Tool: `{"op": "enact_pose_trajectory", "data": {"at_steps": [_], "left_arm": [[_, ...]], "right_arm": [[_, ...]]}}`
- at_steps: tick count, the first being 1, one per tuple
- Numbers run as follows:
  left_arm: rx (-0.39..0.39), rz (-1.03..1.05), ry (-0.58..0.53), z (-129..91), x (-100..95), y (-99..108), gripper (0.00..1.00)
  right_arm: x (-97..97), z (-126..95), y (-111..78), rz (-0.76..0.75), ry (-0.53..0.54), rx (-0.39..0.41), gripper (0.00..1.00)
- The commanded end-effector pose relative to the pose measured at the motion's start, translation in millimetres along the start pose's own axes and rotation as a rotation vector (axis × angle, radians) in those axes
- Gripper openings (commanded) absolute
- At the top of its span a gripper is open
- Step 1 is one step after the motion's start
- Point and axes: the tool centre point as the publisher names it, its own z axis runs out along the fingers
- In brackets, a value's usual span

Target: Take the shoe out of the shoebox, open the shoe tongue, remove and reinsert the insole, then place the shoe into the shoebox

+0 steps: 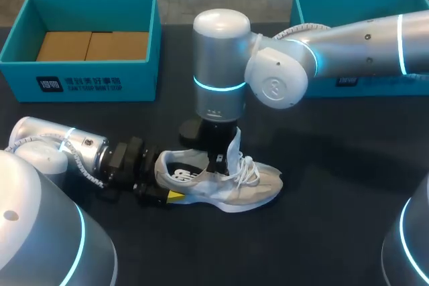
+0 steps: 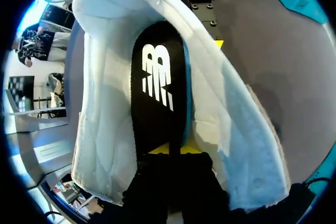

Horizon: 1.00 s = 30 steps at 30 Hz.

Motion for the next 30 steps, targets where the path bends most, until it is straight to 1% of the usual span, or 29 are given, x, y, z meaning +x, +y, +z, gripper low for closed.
{"op": "enact_pose_trajectory", "data": {"at_steps": [1, 8, 19, 22, 23, 30], "left_arm": [[0.001, 0.000, 0.001, -0.2, -1.3, 0.9, 0.00], [0.001, 0.000, 0.001, -0.2, -1.3, 0.9, 0.00], [0.001, 0.000, 0.001, -0.2, -1.3, 0.9, 0.00], [0.001, 0.000, 0.001, -0.2, -1.3, 0.9, 0.00], [0.001, 0.000, 0.001, -0.2, -1.3, 0.9, 0.00], [0.001, 0.000, 0.001, -0.2, -1.3, 0.9, 0.00]], "right_arm": [[12.6, 44.7, -0.8, 0.008, -0.022, -0.034, 0.00], [21.8, 26.6, -5.7, -0.001, -0.090, -0.106, 0.00], [30.5, -8.0, -5.8, -0.044, -0.214, -0.260, 0.00], [31.2, -14.8, -6.7, -0.054, -0.248, -0.310, 0.00], [32.2, -18.0, -6.3, -0.066, -0.264, -0.341, 0.00], [34.1, -30.0, -7.6, -0.082, -0.325, -0.444, 0.00]]}}
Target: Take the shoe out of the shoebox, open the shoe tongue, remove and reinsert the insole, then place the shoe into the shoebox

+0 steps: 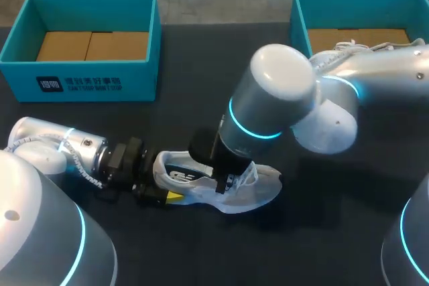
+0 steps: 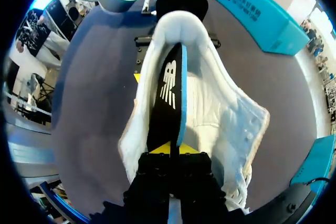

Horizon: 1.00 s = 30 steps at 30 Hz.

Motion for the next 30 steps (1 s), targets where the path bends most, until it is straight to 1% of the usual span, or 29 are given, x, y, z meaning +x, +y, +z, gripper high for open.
{"op": "enact_pose_trajectory", "data": {"at_steps": [1, 5, 10, 14, 16, 19, 28, 29, 30], "left_arm": [[-0.001, -0.001, -0.002, 0.7, -3.7, 1.6, 0.00], [-0.001, -0.001, -0.002, 0.7, -3.7, 1.6, 0.00], [-0.001, -0.001, -0.002, 0.7, -3.7, 1.6, 0.00], [-0.001, -0.001, -0.002, 0.7, -3.7, 1.6, 0.00], [-0.001, -0.001, -0.002, 0.7, -3.7, 1.6, 0.00], [-0.001, -0.001, -0.002, 0.7, -3.7, 1.6, 0.00], [-0.001, -0.001, -0.002, 0.7, -3.7, 1.6, 0.00], [-0.001, -0.001, -0.002, 0.7, -3.7, 1.6, 0.00], [-0.001, -0.001, -0.002, 0.7, -3.7, 1.6, 0.00]], "right_arm": [[7.3, -13.3, -8.5, 0.005, -0.050, -0.102, 0.00], [6.0, -16.7, -12.1, 0.028, -0.075, -0.135, 0.00], [5.4, -21.2, -20.6, 0.053, -0.104, -0.228, 0.00], [4.4, -21.7, -21.7, 0.059, -0.108, -0.256, 0.00], [3.6, -21.4, -21.2, 0.055, -0.110, -0.287, 0.00], [1.7, -22.1, -21.7, 0.060, -0.113, -0.304, 0.00], [-3.6, -25.2, -16.1, 0.052, -0.111, -0.276, 0.00], [-4.3, -25.9, -15.0, 0.046, -0.108, -0.265, 0.00], [-5.0, -26.4, -12.8, 0.046, -0.104, -0.236, 0.00]]}}
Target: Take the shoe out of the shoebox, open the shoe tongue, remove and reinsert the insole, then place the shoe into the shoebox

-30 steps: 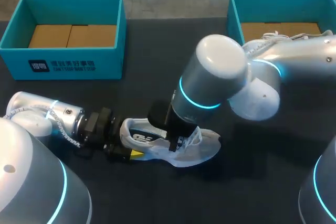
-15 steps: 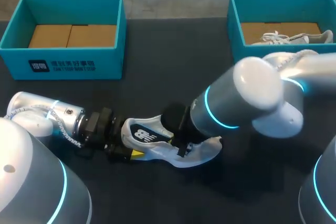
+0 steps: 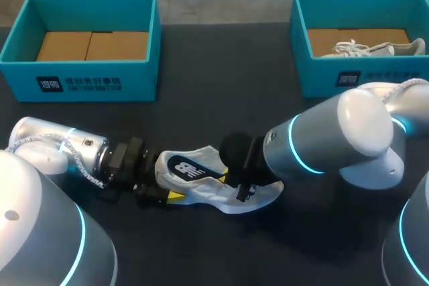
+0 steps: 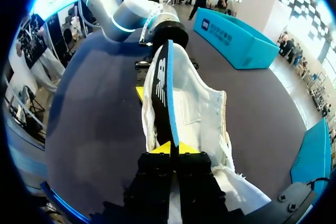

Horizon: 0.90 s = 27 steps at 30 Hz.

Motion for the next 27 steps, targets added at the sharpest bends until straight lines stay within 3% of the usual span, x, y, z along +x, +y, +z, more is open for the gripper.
{"op": "enact_pose_trajectory", "data": {"at_steps": [1, 4, 13, 20, 27], "left_arm": [[0.000, -0.001, 0.000, -1.1, -3.0, 2.4, 0.00], [0.000, -0.001, 0.000, -1.1, -3.0, 2.4, 0.00], [0.000, -0.001, 0.000, -1.1, -3.0, 2.4, 0.00], [0.000, -0.001, 0.000, -1.1, -3.0, 2.4, 0.00], [0.000, -0.001, 0.000, -1.1, -3.0, 2.4, 0.00]], "right_arm": [[-2.6, -1.6, 5.4, -0.010, 0.015, 0.060, 0.00], [-3.8, -1.2, 12.5, -0.023, 0.022, 0.103, 0.00], [-6.6, -7.7, 27.0, -0.071, 0.030, 0.128, 0.00], [-8.5, -1.4, 37.3, -0.167, 0.138, 0.179, 0.00], [-6.4, -0.6, 38.8, -0.197, 0.165, 0.203, 0.00]]}}
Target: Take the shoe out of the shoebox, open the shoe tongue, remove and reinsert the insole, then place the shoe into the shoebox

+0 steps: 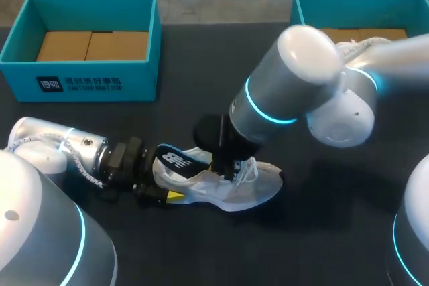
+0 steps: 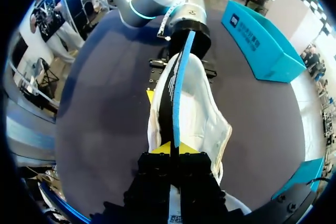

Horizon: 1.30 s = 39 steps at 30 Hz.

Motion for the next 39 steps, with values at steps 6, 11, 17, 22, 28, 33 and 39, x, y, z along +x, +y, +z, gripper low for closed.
{"op": "enact_pose_trajectory", "data": {"at_steps": [6, 11, 17, 22, 28, 33, 39], "left_arm": [[0.000, 0.000, 0.001, 0.7, -2.0, 1.7, 0.00], [0.000, 0.000, 0.001, 0.7, -2.0, 1.7, 0.00], [0.000, 0.000, 0.001, 0.7, -2.0, 1.7, 0.00], [0.000, 0.000, 0.001, 0.7, -2.0, 1.7, 0.00], [0.000, 0.000, 0.001, 0.7, -2.0, 1.7, 0.00], [0.000, 0.000, 0.001, 0.7, -2.0, 1.7, 0.00], [0.000, 0.000, 0.001, 0.7, -2.0, 1.7, 0.00]], "right_arm": [[-3.7, 5.2, 5.1, 0.006, 0.013, 0.009, 0.00], [-1.3, 1.4, 2.6, 0.027, 0.002, 0.003, 0.21], [1.4, -8.2, 4.7, 0.032, -0.019, -0.001, 0.31], [2.6, -15.6, 8.5, 0.023, -0.025, -0.005, 0.28], [6.7, -30.7, 18.4, -0.003, -0.047, 0.007, 0.25], [2.1, -33.7, 27.1, -0.029, -0.027, -0.006, 0.23], [-9.2, -31.2, 32.4, -0.048, 0.028, -0.033, 0.21]]}}
